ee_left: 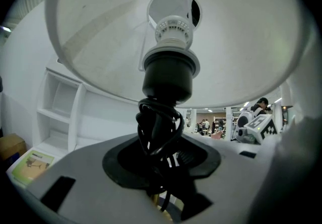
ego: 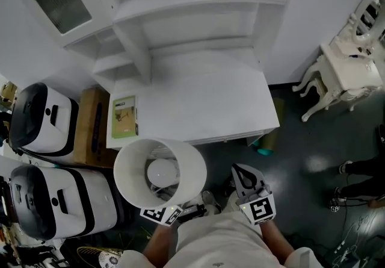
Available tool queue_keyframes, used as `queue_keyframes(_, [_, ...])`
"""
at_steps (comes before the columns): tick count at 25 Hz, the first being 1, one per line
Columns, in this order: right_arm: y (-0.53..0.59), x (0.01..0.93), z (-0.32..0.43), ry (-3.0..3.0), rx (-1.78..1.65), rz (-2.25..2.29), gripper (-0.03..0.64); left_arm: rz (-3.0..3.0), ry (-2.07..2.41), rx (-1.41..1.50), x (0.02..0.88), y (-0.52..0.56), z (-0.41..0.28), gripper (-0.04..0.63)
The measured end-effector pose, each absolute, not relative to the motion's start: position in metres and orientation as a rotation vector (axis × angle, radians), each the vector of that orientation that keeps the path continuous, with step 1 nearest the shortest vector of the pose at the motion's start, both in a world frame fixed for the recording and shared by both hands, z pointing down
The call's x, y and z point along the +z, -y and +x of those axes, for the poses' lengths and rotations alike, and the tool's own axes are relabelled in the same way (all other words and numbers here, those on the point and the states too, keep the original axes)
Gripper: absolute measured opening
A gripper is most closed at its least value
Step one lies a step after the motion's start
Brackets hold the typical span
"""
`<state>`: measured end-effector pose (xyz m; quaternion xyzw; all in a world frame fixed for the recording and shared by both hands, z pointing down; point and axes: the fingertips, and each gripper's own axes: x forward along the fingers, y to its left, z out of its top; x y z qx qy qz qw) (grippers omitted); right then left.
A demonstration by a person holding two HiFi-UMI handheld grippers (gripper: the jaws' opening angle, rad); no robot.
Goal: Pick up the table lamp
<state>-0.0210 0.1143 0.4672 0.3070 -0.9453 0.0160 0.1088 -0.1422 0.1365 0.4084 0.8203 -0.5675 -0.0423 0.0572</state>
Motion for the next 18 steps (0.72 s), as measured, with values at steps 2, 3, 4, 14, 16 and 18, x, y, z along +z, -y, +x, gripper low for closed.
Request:
queue_keyframes(2, [-0.121,0.464,-0.016,2.79,0.04,0.931,0.011,2.495,1.699,-0.131,0.41,-0.144,-0.135,0.187])
queue_keyframes(3, [-0.124,0.461,-0.015,2.796,0.037,0.937,0.012,2.494,1.694,-0.141,0.41,-0.148,-0.132,0.187])
queue_keyframes(4, [-0.126,0.458,-0.014,2.8,0.037,0.937,0.011,2.494,1.691,-0.154,0.409,-0.151,-0.129,0.187])
queue_keyframes(14, [-0.117,0.434,0.01,2.809,-0.012,0.912,0.011,2.499,1.713,-0.2,0.393,-0.149,-0.104,0.187])
queue_keyframes(16, [-0.117,0.435,0.015,2.803,-0.014,0.899,0.011,2.496,1.72,-0.203,0.392,-0.149,-0.1,0.187])
queue_keyframes(18, [-0.115,0.434,0.018,2.81,-0.017,0.893,0.011,2.491,1.727,-0.201,0.391,-0.147,-0.097,0.187])
